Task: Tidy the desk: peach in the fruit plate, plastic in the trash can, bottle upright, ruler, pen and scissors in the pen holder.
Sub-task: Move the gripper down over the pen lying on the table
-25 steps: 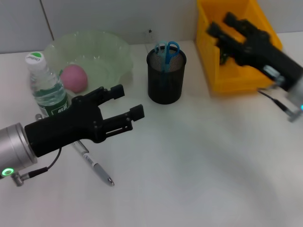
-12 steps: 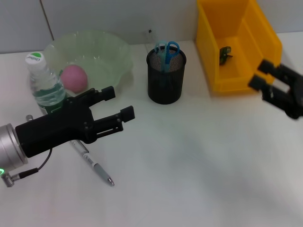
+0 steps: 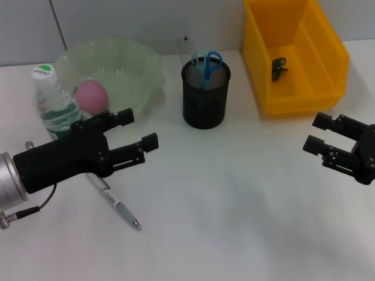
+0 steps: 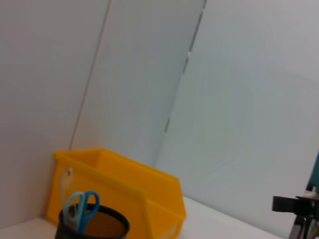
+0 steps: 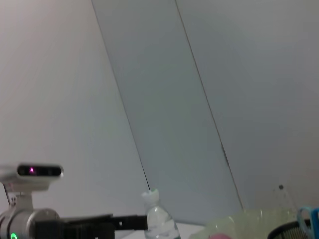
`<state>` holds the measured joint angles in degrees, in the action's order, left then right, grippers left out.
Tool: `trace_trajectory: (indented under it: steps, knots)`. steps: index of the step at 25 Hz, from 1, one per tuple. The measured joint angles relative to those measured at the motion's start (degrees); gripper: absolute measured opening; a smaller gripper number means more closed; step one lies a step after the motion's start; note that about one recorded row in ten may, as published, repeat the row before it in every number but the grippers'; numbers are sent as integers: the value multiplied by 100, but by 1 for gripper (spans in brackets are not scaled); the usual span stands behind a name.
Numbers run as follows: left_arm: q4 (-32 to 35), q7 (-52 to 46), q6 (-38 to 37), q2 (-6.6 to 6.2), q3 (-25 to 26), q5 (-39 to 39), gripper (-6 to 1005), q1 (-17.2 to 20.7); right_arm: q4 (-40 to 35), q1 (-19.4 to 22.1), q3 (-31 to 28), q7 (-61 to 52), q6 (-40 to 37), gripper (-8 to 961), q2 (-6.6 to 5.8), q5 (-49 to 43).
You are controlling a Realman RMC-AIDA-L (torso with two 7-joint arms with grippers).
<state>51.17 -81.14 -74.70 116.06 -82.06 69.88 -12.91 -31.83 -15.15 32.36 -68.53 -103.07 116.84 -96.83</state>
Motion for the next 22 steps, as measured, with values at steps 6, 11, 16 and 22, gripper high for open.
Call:
trace_trajectory:
  steps: [6, 11, 16, 22]
  knots:
    - [790, -480, -206, -108, 333, 802, 840, -132, -57, -56, 19, -38, 53, 683, -22, -184]
    - [848, -699, -543, -5, 944, 1295, 839, -286, -60, -87, 30, -142, 137, 683, -41, -252]
    - [1078, -1479, -589, 91, 1145, 1772, 839, -238, -67, -116, 11, -177, 167, 683, -50, -318]
    - [2400, -3865, -902, 161, 1099, 4230, 839, -403, -82, -171, 38, -191, 183, 683, -71, -343]
